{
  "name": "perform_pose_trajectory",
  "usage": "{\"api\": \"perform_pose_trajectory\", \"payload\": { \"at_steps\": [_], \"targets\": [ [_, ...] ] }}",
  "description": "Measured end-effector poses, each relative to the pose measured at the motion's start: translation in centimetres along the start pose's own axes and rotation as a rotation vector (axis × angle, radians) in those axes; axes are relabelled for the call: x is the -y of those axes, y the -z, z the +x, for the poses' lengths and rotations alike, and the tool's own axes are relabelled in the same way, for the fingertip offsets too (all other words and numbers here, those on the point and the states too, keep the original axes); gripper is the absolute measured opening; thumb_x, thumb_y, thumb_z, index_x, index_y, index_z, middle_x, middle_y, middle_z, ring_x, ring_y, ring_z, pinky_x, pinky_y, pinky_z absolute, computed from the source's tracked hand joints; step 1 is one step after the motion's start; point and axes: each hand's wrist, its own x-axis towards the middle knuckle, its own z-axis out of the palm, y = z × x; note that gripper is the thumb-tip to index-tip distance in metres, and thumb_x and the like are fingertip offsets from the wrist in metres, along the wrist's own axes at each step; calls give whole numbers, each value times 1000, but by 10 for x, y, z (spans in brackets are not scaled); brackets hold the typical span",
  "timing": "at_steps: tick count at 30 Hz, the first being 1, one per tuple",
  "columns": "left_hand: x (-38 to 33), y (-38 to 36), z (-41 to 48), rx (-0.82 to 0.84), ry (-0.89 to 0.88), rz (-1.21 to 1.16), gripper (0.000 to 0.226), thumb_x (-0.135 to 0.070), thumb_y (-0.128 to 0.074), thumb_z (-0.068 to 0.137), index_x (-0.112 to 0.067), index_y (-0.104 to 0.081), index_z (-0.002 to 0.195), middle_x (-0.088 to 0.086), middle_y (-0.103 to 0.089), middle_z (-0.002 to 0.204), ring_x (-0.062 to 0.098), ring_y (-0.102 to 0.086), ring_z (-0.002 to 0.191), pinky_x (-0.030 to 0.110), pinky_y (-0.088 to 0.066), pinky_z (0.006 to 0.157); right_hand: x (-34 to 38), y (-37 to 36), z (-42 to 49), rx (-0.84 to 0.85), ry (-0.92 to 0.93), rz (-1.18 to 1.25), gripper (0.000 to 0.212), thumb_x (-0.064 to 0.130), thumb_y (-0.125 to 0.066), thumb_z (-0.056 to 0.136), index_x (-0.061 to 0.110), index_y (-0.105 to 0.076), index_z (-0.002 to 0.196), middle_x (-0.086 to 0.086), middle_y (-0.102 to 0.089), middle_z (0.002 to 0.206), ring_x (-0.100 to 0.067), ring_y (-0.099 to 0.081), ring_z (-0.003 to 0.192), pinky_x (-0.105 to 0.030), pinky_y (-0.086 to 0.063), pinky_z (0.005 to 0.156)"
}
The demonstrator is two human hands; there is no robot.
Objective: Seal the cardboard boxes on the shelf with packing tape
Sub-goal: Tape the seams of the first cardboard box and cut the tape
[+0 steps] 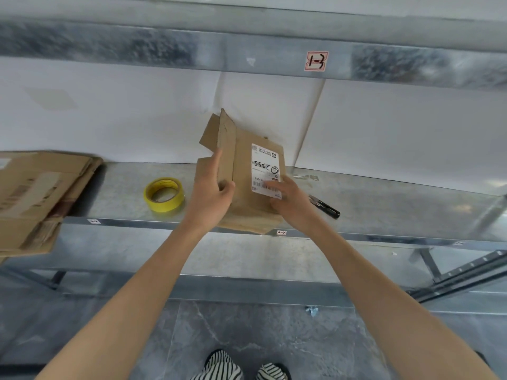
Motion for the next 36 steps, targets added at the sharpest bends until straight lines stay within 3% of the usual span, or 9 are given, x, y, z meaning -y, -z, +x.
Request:
{"api": "perform_pose_trajectory", "payload": {
  "at_steps": [5, 8, 11, 16, 22, 24, 27, 30, 36],
  "targets": [
    [-9, -9, 1, 150, -23, -71, 77, -23, -59, 89, -38, -14, 149, -41, -41, 109, -22, -50, 90, 1, -40, 73, 36, -4, -6, -9, 46, 199, 38, 37, -54, 93, 28, -56, 130, 11, -56, 126, -7, -47, 120, -17, -31, 91],
    [-16, -14, 2, 241, -32, -103, 82, -35, -64, 85, -39, -13, 149, -38, -49, 118, -26, -47, 101, 0, -40, 82, 48, 1, -7, -21, 27, 272, 53, 54, -52, 89, 33, -47, 138, 12, -55, 128, -4, -48, 118, -24, -35, 100],
    [-21, -21, 4, 329, -54, -132, 83, -45, -63, 78, -36, -19, 148, -18, -56, 129, -1, -54, 116, 26, -47, 97, 50, 6, -9, -42, 31, 319, 56, 47, -57, 89, 33, -42, 141, 12, -58, 120, -4, -55, 113, -25, -40, 98],
    [-26, -28, 1, 352, -75, -203, 66, -33, -66, 85, -36, -31, 141, -21, -63, 113, -4, -61, 103, 20, -49, 88, 52, 17, -12, -124, 110, 342, 49, 10, -47, 91, 25, -48, 137, -4, -68, 105, -14, -65, 92, -24, -52, 86],
    [-18, -15, 3, 315, -12, -125, 62, -63, -42, 87, -41, -32, 144, -26, -45, 135, -19, -41, 115, 7, -29, 89, 40, 31, -6, -252, 93, 237, 44, 0, -43, 88, 15, -60, 126, -1, -66, 88, -18, -55, 70, -27, -50, 68],
    [-2, -8, 9, 189, 15, -2, 54, -48, -45, 95, -29, -35, 145, -11, -37, 147, -1, -33, 132, 18, -28, 103, 33, 36, -5, -286, 68, 258, 41, 2, -43, 90, 19, -62, 122, -2, -65, 83, -21, -49, 63, -25, -46, 55],
    [22, 1, 16, 64, 92, 246, 52, -29, -52, 95, -17, -37, 144, 10, -23, 156, 24, -18, 144, 41, -20, 116, 24, 39, -6, -343, 34, 377, 38, 4, -44, 91, 30, -65, 108, 22, -63, 70, 2, -51, 55, -9, -36, 44],
    [43, 8, 16, 6, 190, 232, 55, -24, -54, 94, -18, -36, 145, 13, -15, 157, 31, -15, 144, 43, -20, 116, 15, 35, -5, -376, -46, 531, 42, -1, -41, 89, 29, -67, 102, 18, -62, 74, 2, -54, 60, -11, -42, 49],
    [55, 14, 26, 64, 196, 65, 55, -30, -54, 94, -27, -33, 146, 6, -51, 137, 24, -51, 120, 32, -40, 97, -4, 27, -1, -385, -171, 676, 43, -5, -38, 88, 24, -66, 103, 5, -63, 97, -13, -61, 79, -27, -55, 68]
  ]
}}
